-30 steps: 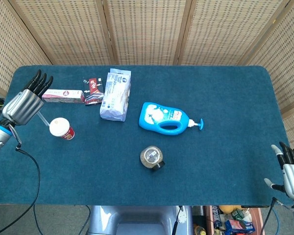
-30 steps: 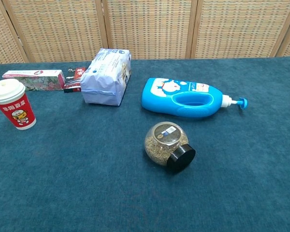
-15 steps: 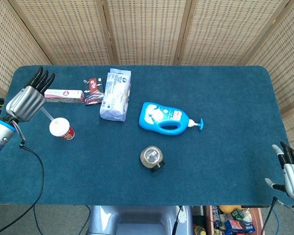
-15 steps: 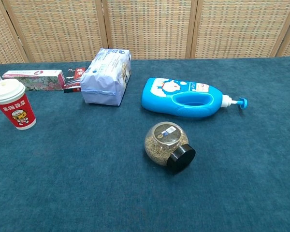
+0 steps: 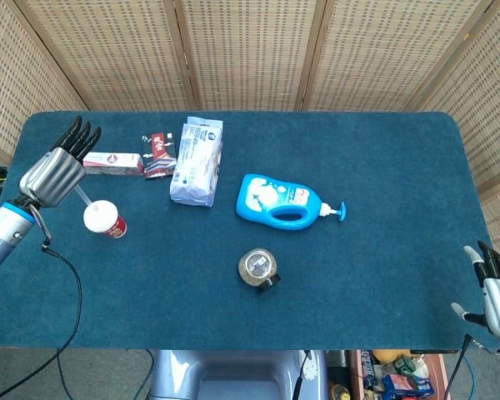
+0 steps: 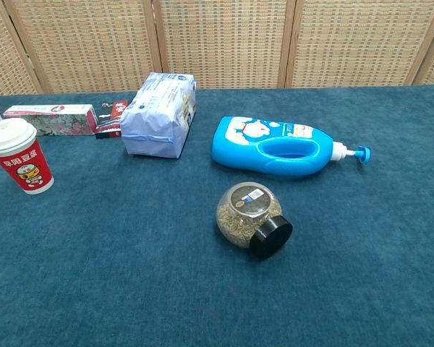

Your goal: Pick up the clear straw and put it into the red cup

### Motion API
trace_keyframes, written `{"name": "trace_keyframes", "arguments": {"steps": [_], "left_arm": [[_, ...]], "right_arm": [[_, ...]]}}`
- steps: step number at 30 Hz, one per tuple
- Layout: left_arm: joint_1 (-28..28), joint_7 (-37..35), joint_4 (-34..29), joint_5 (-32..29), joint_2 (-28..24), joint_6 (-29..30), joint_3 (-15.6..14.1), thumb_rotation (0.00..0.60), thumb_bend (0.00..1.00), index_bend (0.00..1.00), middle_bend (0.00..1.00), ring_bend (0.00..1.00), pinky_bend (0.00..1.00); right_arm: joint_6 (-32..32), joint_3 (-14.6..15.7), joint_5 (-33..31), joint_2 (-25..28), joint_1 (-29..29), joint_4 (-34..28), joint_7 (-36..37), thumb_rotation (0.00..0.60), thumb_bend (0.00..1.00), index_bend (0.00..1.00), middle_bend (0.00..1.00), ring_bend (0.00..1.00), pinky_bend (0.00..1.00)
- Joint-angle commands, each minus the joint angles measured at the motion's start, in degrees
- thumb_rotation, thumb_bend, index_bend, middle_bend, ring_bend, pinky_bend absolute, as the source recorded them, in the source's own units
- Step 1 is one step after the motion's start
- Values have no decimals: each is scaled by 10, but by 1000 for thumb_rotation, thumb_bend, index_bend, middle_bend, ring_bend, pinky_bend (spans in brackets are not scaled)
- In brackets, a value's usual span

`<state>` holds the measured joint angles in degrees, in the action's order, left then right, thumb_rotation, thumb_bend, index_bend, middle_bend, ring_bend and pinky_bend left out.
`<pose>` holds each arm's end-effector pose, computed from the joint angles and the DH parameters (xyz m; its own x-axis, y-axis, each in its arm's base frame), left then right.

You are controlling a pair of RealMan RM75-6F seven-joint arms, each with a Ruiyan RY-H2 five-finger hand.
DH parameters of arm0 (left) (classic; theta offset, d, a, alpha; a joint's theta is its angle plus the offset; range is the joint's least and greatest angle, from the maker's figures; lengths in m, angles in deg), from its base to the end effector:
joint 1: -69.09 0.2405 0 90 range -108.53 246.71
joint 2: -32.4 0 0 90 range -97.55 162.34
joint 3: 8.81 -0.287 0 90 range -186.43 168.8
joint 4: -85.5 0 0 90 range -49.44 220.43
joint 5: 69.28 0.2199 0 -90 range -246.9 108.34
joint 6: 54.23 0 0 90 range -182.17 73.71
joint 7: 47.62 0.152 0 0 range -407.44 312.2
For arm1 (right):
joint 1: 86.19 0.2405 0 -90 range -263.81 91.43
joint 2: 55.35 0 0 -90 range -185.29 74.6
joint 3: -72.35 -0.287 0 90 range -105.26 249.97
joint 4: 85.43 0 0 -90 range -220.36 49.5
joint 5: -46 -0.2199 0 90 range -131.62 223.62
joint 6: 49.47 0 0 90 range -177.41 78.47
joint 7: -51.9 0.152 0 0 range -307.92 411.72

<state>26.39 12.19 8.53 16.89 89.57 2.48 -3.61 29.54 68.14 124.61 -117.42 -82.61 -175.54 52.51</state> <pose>-0.2328 0.4228 0.2016 0.8768 -0.3847 -0.2883 -0.3689 -0.1539 -0.9166 -0.3794 -0.1882 0.1787 0.4269 -0.0857 0.9002 -0.8890 0.1428 0.4351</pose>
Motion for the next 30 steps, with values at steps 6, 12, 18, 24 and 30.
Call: {"name": "trace_keyframes", "arguments": {"steps": [6,12,18,24,30], "left_arm": [[-5,12,7,4,7,-6,-5,600,460,603,0,0,0],[-7,26,10,8,16,-6,-7,600,460,603,0,0,0],[-7,46,8,11,22,-10,-13,600,460,603,0,0,0],[-5,72,12,10,39,-13,-20,600,461,603,0,0,0],[-6,94,15,18,51,-7,-22,600,462,603,0,0,0]], "right_arm": [[-1,0,0,-1,1,-1,-1,600,0,0,0,0,0],[0,0,0,-1,0,0,-1,600,0,0,0,0,0],[-2,1,0,-1,1,0,0,600,0,0,0,0,0],[-1,1,2,1,1,-2,2,600,0,0,0,0,0],[0,1,3,2,0,-1,6,600,0,0,0,0,0]]}}
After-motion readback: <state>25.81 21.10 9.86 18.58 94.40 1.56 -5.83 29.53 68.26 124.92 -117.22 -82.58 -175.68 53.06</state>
